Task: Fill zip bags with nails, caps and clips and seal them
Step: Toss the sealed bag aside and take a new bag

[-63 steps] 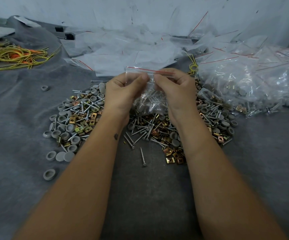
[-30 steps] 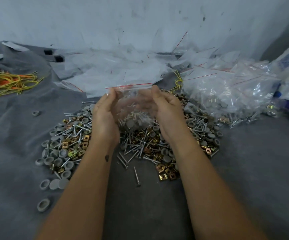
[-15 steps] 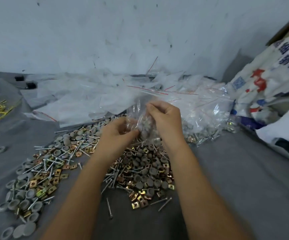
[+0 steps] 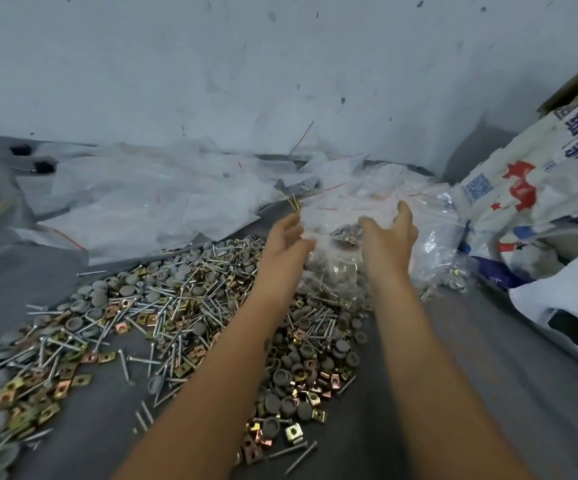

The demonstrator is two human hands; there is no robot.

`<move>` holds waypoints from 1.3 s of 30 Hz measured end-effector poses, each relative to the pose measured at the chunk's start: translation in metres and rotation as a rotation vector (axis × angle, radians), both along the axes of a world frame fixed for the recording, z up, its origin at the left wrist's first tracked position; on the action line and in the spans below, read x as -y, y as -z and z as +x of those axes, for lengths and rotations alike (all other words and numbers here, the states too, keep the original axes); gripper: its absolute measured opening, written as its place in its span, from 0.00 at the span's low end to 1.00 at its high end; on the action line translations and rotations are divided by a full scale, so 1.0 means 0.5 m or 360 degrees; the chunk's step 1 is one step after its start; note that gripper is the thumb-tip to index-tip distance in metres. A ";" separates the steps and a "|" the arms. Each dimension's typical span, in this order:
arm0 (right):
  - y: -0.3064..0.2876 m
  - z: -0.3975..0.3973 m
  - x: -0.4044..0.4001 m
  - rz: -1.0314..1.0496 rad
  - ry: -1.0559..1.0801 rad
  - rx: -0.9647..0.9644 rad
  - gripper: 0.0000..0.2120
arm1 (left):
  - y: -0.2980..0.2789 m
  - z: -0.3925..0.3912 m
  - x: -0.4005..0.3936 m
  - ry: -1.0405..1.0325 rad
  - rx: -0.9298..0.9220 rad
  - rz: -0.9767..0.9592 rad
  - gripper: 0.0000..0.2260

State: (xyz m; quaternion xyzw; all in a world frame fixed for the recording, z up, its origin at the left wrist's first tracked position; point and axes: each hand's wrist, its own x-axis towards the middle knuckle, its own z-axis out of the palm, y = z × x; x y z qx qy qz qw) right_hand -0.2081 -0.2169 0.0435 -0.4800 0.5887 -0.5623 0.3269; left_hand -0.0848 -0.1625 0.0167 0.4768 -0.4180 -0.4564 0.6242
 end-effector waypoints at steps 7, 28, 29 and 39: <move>0.063 0.161 -0.083 -0.0291 -0.0260 -0.0874 0.22 | 0.029 0.120 -0.116 -0.0556 0.0444 -0.0206 0.13; 0.045 0.380 -0.065 -0.0554 -0.0656 -0.0489 0.09 | 0.062 0.261 -0.147 -0.0718 -0.0105 0.0077 0.10; 0.036 0.372 -0.087 -0.0556 -0.0696 -0.0088 0.08 | 0.055 0.257 -0.154 -0.0595 -0.0155 0.0174 0.17; 0.103 0.272 -0.215 -0.0390 -0.0747 0.0258 0.13 | 0.042 0.299 -0.235 -0.0043 -0.0815 -0.0038 0.40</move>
